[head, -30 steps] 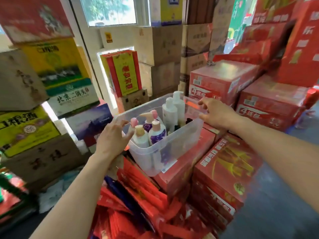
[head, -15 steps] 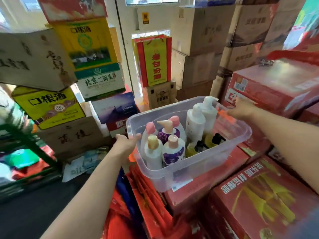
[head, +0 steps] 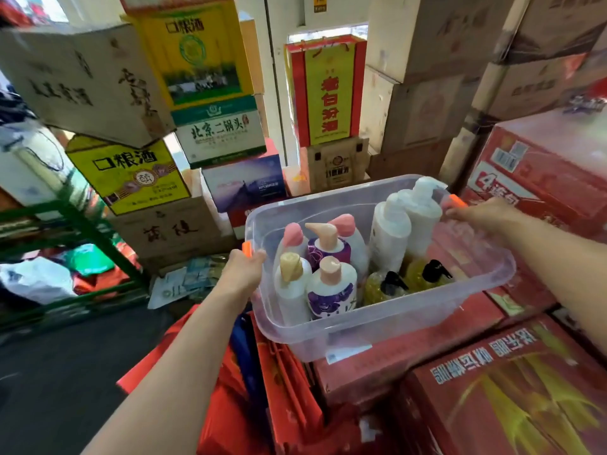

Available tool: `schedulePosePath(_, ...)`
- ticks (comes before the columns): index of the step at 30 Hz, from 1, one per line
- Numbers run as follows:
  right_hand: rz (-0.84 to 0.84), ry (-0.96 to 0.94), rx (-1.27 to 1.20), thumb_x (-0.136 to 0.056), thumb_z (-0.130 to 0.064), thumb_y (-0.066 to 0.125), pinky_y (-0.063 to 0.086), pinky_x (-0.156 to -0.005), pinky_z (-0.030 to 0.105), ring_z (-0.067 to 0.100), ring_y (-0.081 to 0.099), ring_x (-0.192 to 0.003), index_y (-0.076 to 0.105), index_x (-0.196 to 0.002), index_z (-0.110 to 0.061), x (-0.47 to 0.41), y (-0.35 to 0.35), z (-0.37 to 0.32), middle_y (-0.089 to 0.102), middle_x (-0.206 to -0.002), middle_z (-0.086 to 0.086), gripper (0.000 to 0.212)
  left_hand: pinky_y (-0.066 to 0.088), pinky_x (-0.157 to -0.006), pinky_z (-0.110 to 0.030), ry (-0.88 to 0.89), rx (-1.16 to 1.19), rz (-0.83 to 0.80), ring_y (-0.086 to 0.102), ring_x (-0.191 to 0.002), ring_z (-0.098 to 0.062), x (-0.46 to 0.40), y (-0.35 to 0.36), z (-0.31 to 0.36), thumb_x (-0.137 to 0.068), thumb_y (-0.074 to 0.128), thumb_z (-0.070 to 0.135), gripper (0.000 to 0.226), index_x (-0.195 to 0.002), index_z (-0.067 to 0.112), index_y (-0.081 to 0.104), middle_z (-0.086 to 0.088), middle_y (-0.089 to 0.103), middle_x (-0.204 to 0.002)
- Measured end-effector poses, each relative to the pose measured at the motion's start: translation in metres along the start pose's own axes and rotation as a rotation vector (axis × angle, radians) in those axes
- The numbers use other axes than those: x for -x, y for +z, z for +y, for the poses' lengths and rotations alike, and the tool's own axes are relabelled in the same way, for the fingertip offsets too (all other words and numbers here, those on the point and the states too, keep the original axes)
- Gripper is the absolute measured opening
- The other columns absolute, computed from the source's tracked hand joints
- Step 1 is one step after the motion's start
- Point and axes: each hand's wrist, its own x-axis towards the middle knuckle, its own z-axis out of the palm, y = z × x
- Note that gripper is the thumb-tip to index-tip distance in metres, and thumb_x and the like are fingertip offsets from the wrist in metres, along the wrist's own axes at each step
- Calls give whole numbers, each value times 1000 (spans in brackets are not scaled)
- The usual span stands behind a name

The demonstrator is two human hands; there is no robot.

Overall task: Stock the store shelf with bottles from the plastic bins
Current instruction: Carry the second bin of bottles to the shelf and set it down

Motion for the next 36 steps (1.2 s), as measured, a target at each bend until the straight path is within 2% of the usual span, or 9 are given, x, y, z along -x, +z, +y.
schedulePosePath(5,-2,-22,1,-83,-34,68,43,-54,29,27,54,-55,67,-88,1,12,6,0,57,-63,15,35,49,-70,-38,-22,85,72,65,-85,-37,7,1,-1,-92,51,35,37,-98,1,64,-25,67,-97)
schedulePosePath(11,58,75,-112,-74,-26,71,40,-50,27,28,53,-59,61,-103,-5,47,5,13,58,-83,18,37,44,-55,-32,-32,-5,52,61,-74,-30,-1,-15,-4,-92,53,41,51,-114,-5,56,-16,63,-88)
schedulePosePath(14,123,102,-195,-71,-20,73,39,-50,26,27,56,-66,62,-99,-5,74,8,23,59,-83,14,34,48,-60,-34,-13,-12,-16,63,-73,-32,-10,-26,-6,-89,59,40,53,-112,-8,60,-21,66,-93)
schedulePosePath(17,177,156,-309,-71,-14,74,33,-36,18,20,50,-56,58,-91,-7,106,18,34,56,-80,11,26,49,-54,-30,6,-8,-66,64,-62,-26,-18,-37,-6,-86,67,35,41,-99,-4,66,-14,68,-78)
schedulePosePath(24,401,363,-452,-68,-30,82,36,-50,26,25,58,-71,60,-107,2,214,47,70,62,-90,13,54,41,-41,-20,216,-209,-195,58,-48,-19,-20,-56,5,-86,62,38,38,-69,5,68,-10,64,-61)
schedulePosePath(27,484,456,-534,-61,-52,85,36,-42,23,22,57,-57,63,-91,-2,278,60,86,60,-70,8,62,51,-57,-32,299,-252,-346,66,-64,-30,-12,-60,12,-84,64,35,36,-78,1,73,-17,70,-73)
schedulePosePath(29,547,498,-553,-57,-65,81,34,-39,20,21,58,-57,60,-88,-4,320,68,96,60,-70,7,72,52,-61,-36,340,-291,-431,68,-69,-33,-1,-58,15,-82,66,33,34,-78,0,73,-20,71,-77)
schedulePosePath(31,583,535,-583,-62,-64,79,34,-43,24,22,57,-65,57,-101,-8,357,74,107,60,-82,8,72,50,-58,-34,379,-320,-485,67,-65,-32,11,-54,15,-78,66,29,30,-76,1,73,-19,71,-74)
schedulePosePath(36,684,637,-660,-78,-43,77,32,-44,28,21,46,-55,53,-102,-9,450,84,138,50,-68,8,48,43,-52,-25,445,-323,-643,57,-50,-24,49,-36,2,-75,70,34,33,-68,2,66,-9,63,-56)
